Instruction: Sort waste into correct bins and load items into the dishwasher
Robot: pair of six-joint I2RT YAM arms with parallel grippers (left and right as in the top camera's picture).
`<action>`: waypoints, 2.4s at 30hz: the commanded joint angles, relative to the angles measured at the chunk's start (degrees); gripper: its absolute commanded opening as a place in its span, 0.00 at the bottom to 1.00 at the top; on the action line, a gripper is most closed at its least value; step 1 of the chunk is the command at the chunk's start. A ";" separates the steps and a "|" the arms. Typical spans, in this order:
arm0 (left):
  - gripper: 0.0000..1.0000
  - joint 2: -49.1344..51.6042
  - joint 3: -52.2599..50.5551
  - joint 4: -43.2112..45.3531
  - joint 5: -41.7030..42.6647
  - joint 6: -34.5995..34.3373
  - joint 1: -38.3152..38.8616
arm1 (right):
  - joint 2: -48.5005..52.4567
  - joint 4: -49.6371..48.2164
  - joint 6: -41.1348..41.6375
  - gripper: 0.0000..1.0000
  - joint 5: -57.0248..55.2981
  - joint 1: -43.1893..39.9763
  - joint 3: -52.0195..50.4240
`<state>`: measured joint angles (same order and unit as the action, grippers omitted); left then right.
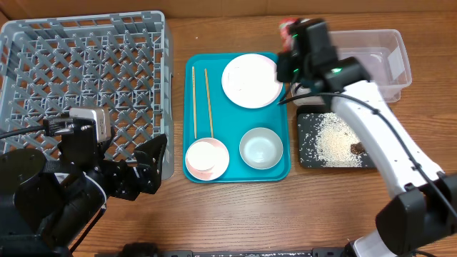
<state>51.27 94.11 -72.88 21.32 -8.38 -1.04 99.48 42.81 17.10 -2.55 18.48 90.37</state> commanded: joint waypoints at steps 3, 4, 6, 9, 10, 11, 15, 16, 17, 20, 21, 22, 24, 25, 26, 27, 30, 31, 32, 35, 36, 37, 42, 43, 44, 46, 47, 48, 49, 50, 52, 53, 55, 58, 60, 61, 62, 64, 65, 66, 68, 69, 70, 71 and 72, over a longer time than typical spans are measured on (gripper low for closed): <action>1.00 -0.17 0.15 -0.04 -0.57 1.11 0.42 | 4.57 3.37 7.15 0.04 -1.62 -7.15 -0.39; 1.00 -0.17 0.15 -0.04 -0.57 1.09 0.42 | 5.62 3.80 7.15 0.04 -1.66 -7.72 -0.39; 1.00 -0.17 0.15 -0.04 -0.57 1.11 0.42 | 7.63 4.07 6.25 0.08 -1.66 -8.50 -0.39; 1.00 -0.17 0.15 -0.04 -0.57 1.09 0.42 | 7.63 4.13 3.37 0.44 -1.20 -8.74 0.00; 1.00 -0.17 0.15 -0.04 -0.57 1.11 0.42 | 7.13 4.39 2.05 0.52 -0.09 -8.74 0.59; 1.00 -0.17 0.15 -0.04 -0.57 1.11 0.42 | 6.45 4.72 0.90 0.54 1.51 -8.74 1.36; 1.00 -0.17 0.15 -0.04 -0.57 1.11 0.42 | 2.99 4.96 -3.72 0.57 13.49 -6.84 4.63; 1.00 -0.17 0.15 -0.04 -0.57 1.11 0.42 | 2.47 4.83 -4.59 0.59 15.58 -6.08 4.92; 1.00 -0.17 0.15 -0.04 -0.57 1.09 0.42 | 1.97 4.33 -5.79 0.61 17.64 -4.70 5.03; 1.00 -0.17 0.15 -0.04 -0.57 1.11 0.42 | 2.23 2.80 -6.69 0.65 16.39 -0.02 4.74; 1.00 -0.17 0.15 -0.04 -0.57 1.11 0.42 | 2.62 2.05 -6.69 0.65 14.84 1.51 4.44; 1.00 -0.17 0.15 -0.04 -0.57 1.09 0.42 | 3.26 1.01 -6.69 0.65 12.85 2.99 3.96; 1.00 -0.17 0.15 -0.04 -0.57 1.11 0.42 | 5.18 -2.38 -6.67 0.66 7.78 6.08 2.91; 1.00 -0.17 0.15 -0.04 -0.57 1.11 0.42 | 6.27 -4.24 -6.67 0.68 5.79 7.15 2.58; 1.00 -0.17 0.15 -0.04 -0.57 1.11 0.42 | 7.54 -5.90 -6.67 0.69 4.07 8.00 2.49; 1.00 -0.17 0.15 -0.04 -0.57 1.11 0.42 | 9.33 -7.96 -6.67 0.70 2.36 8.81 2.49; 1.00 -0.17 0.15 -0.04 -0.57 1.11 0.42 | 14.43 -13.29 -6.71 0.74 0.46 9.70 2.49; 1.00 -0.17 0.15 -0.04 -0.57 1.09 0.42 | 15.96 -14.78 -6.69 0.76 0.48 9.70 2.49; 1.00 -0.17 0.15 -0.04 -0.57 1.11 0.42 | 18.03 -16.57 -6.69 0.78 0.46 9.68 2.49; 1.00 -0.17 0.15 -0.04 -0.57 1.11 0.42 | 21.92 -19.91 -6.69 0.82 0.44 9.38 2.49; 1.00 -0.17 0.15 -0.04 -0.57 1.09 0.42 | 23.02 -20.92 -6.69 0.84 0.46 9.20 2.49; 1.00 -0.17 0.15 -0.04 -0.57 1.11 0.42 | 24.11 -21.97 -6.69 0.84 0.46 9.07 2.49; 1.00 -0.17 0.15 -0.04 -0.57 1.09 0.42 | 28.28 -24.59 -6.69 0.89 0.46 8.66 2.47; 1.00 -0.17 0.15 -0.04 -0.57 1.11 0.42 | 29.14 -24.59 -6.69 0.89 0.48 8.66 2.47; 1.00 -0.17 0.15 -0.04 -0.57 1.11 0.42 | 30.29 -24.63 -6.69 0.89 0.48 8.66 2.47; 1.00 -0.17 0.15 -0.04 -0.57 1.11 0.42 | 32.13 -24.52 -6.69 0.86 0.50 8.68 2.47; 1.00 -0.17 0.15 -0.04 -0.57 1.11 0.42 | 32.68 -24.28 -6.69 0.80 0.48 8.68 2.47; 1.00 -0.17 0.15 -0.04 -0.57 1.09 0.42 | 33.22 -24.15 -6.69 0.68 0.48 8.68 2.47; 1.00 -0.17 0.15 -0.04 -0.57 1.11 0.42 | 33.27 -23.87 -6.69 0.59 0.48 8.66 2.47; 1.00 -0.17 0.15 -0.04 -0.57 1.11 0.42 | 33.27 -23.71 -6.69 0.49 0.48 8.68 2.47; 1.00 -0.17 0.15 -0.04 -0.57 1.11 0.42 | 32.76 -23.61 -6.69 0.28 0.52 8.66 2.62; 1.00 -0.17 0.15 -0.04 -0.57 1.11 0.42 | 32.02 -23.12 -6.69 0.16 0.55 8.55 2.93; 1.00 -0.17 0.15 -0.04 -0.57 1.11 0.42 | 30.49 -21.94 -6.69 0.04 0.66 8.48 3.30; 1.00 -0.17 0.15 -0.04 -0.57 1.09 0.42 | 25.79 -19.65 -6.71 0.04 0.61 8.39 3.43; 1.00 -0.17 0.15 -0.04 -0.57 1.11 0.42 | 22.14 -18.16 -6.71 0.04 0.61 8.37 3.45; 1.00 -0.17 0.15 -0.04 -0.57 1.09 0.42 | 20.17 -17.31 -6.71 0.04 0.46 8.37 3.45; 1.00 -0.17 0.15 -0.04 -0.57 1.09 0.42 | 17.77 -16.24 -6.71 0.04 0.33 8.31 3.45; 1.00 -0.17 0.15 -0.04 -0.57 1.11 0.42 | 13.84 -14.40 -6.69 0.04 -0.44 7.91 3.45; 1.00 -0.17 0.15 -0.04 -0.57 1.11 0.42 | 11.74 -13.29 -6.67 0.04 -0.85 7.54 3.45; 1.00 -0.17 0.15 -0.04 -0.57 1.11 0.42 | 10.08 -12.11 -6.36 0.04 -1.18 7.08 3.45; 1.00 -0.17 0.15 -0.04 -0.57 1.11 0.42 | 7.21 -8.96 -3.34 0.04 -2.27 5.55 3.45; 1.00 -0.17 0.15 -0.04 -0.57 1.11 0.42 | 6.32 -7.45 -1.70 0.04 -2.80 4.61 3.45; 1.00 -0.17 0.15 -0.04 -0.57 1.11 0.42 | 5.86 -6.14 -0.26 0.04 -3.06 3.56 3.45; 1.00 -0.17 0.15 -0.04 -0.57 1.09 0.42 | 5.79 -4.96 0.85 0.04 -3.06 2.12 3.45; 1.00 -0.17 0.15 -0.04 -0.57 1.11 0.42 | 5.88 -4.15 1.64 0.04 -3.02 0.74 3.43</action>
<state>51.27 94.11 -72.88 21.15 -8.38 -1.06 104.73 37.12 14.13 -3.55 23.14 93.82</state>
